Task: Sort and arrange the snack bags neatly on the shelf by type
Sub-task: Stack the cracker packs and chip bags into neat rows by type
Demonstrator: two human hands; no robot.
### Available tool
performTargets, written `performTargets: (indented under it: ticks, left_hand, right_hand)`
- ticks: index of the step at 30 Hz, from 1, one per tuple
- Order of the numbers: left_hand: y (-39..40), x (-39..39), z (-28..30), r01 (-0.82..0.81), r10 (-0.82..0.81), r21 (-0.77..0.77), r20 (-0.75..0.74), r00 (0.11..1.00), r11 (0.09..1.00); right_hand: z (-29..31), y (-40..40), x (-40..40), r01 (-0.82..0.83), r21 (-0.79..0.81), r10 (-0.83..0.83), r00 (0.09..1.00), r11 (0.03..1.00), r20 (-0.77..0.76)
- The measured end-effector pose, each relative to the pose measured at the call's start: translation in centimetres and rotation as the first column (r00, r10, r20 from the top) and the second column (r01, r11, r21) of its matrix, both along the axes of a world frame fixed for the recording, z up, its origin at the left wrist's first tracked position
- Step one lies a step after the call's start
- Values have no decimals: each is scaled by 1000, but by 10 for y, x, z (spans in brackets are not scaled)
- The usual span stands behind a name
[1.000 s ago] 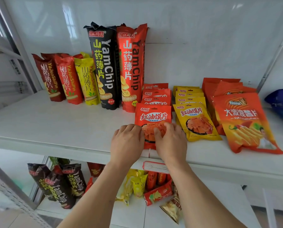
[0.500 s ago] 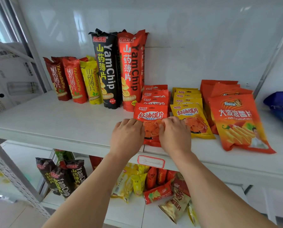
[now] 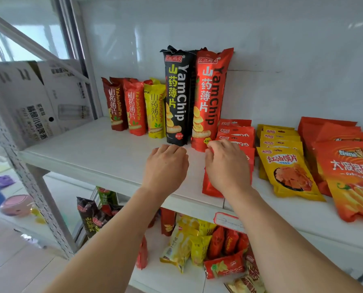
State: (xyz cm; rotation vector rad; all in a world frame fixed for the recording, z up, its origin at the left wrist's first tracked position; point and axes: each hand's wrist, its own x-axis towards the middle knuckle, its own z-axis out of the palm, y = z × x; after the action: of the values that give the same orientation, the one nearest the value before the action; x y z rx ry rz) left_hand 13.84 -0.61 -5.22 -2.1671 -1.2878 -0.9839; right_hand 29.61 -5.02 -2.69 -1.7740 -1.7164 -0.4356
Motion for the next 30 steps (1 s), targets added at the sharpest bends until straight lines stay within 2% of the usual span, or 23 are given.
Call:
performTargets:
  ticks: [6,15,22,25,30]
  left_hand:
    - [47,-86,3,-38,39,-9,31,999,999]
    - [136,-198,3,4,6,-88,109,994,996]
    - [188,-226,1,25,4,-140,203,979,990]
    - [208,-227,2,21,33,-225,233,972,974]
    - [250,-228,6,51,68,-300,373,925,953]
  right_hand:
    - [6,63,-87,-51,59,57,993,997,-105]
    - [12,154,-200,-13,4,13,944,1000,-329]
    - [14,214,-232,26,31,-10,898,999,-440]
    - [8,240,-237,20,27,-3,854,999,-520]
    - [-17,283,-242,14,35,10,804,999,-594]
